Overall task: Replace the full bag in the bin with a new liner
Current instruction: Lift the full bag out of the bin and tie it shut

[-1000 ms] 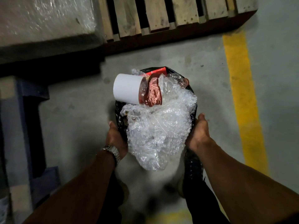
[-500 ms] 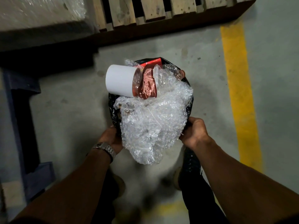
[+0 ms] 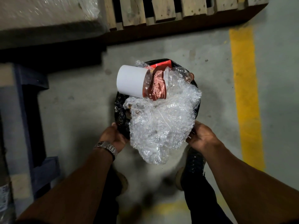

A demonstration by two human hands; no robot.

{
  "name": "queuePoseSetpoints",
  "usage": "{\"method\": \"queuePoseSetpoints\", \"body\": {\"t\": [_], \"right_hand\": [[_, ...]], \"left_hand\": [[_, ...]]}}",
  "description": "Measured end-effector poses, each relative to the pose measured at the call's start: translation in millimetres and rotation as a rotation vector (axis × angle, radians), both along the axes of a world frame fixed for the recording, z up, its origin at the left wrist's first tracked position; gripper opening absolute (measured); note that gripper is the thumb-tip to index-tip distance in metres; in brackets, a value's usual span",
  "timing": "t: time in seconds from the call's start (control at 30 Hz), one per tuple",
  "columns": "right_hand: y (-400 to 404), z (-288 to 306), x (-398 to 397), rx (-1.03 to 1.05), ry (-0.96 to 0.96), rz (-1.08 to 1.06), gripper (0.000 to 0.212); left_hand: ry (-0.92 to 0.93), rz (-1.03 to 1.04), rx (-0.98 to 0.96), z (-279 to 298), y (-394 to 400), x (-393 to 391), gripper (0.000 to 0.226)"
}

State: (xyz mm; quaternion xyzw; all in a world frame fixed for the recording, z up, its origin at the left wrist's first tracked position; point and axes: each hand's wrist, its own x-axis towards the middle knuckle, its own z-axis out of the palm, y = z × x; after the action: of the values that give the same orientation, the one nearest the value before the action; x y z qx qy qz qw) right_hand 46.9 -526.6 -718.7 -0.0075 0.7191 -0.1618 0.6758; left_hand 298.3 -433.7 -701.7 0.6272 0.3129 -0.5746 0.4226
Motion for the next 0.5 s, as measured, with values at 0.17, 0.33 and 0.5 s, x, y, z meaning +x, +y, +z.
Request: {"method": "queuePoseSetpoints", "body": {"t": [0.17,0.33,0.5], "right_hand": [[6,-2,1,0.021,-0.009,0.015,0.021],[10,-5,1,0.023,-0.023,0.006,0.027],[19,-11,7,0.064,-0.047,-0.024,0.038]], "left_hand": [[-0.014,0.025,-0.059,0,6,16,0.035],[-0.035,0.129,-0.130,6,30,47,0.042],[-0.107,0.196,-0.176,17,43,70,0.052]]}}
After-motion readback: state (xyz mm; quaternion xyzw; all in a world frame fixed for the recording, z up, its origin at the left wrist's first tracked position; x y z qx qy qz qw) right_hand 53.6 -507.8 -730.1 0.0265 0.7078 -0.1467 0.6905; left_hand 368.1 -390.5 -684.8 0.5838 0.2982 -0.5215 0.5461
